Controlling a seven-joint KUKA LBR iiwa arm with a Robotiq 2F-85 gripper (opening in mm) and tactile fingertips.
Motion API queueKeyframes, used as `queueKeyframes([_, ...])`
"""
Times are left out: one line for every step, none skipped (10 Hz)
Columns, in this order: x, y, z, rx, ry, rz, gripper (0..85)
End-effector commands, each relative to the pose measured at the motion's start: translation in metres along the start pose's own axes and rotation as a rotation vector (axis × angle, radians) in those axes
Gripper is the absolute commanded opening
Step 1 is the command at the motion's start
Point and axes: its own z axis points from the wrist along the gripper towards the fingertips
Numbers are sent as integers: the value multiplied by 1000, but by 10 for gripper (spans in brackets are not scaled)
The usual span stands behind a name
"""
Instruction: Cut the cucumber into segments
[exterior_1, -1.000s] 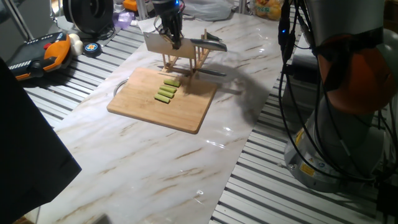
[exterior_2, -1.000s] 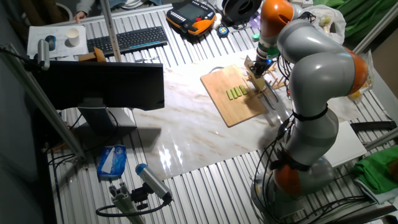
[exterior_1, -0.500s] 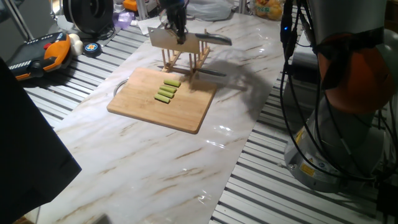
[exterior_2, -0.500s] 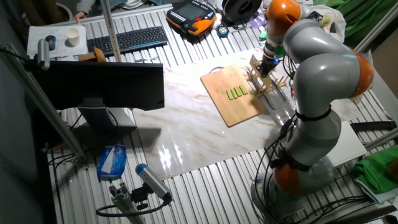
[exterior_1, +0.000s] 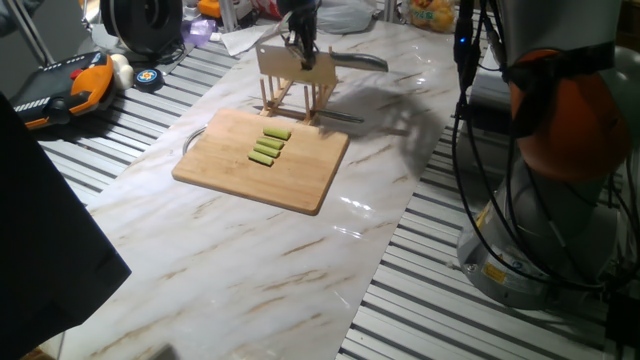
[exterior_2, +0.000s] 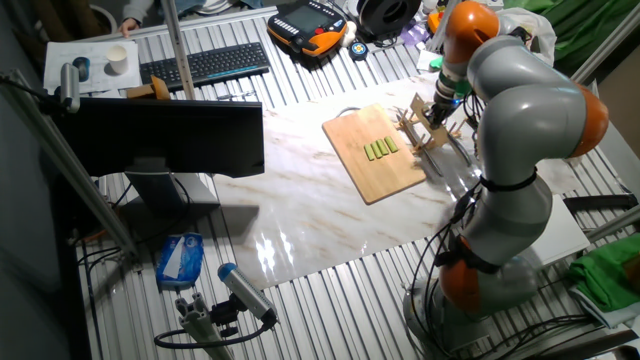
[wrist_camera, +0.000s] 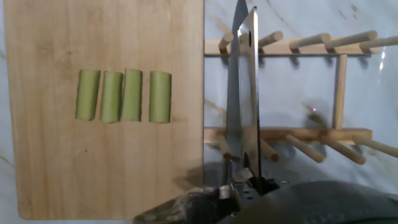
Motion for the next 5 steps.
queueKeyframes([-2,0,1,2,-1,2,7])
queueKeyframes([-3,0,1,6,-4,2,7])
queueKeyframes([-4,-1,1,6,-4,3,7])
queueKeyframes([-2,-4,-1,6,-7,3,7])
queueKeyframes([-1,-6,-3,1,-6,3,7])
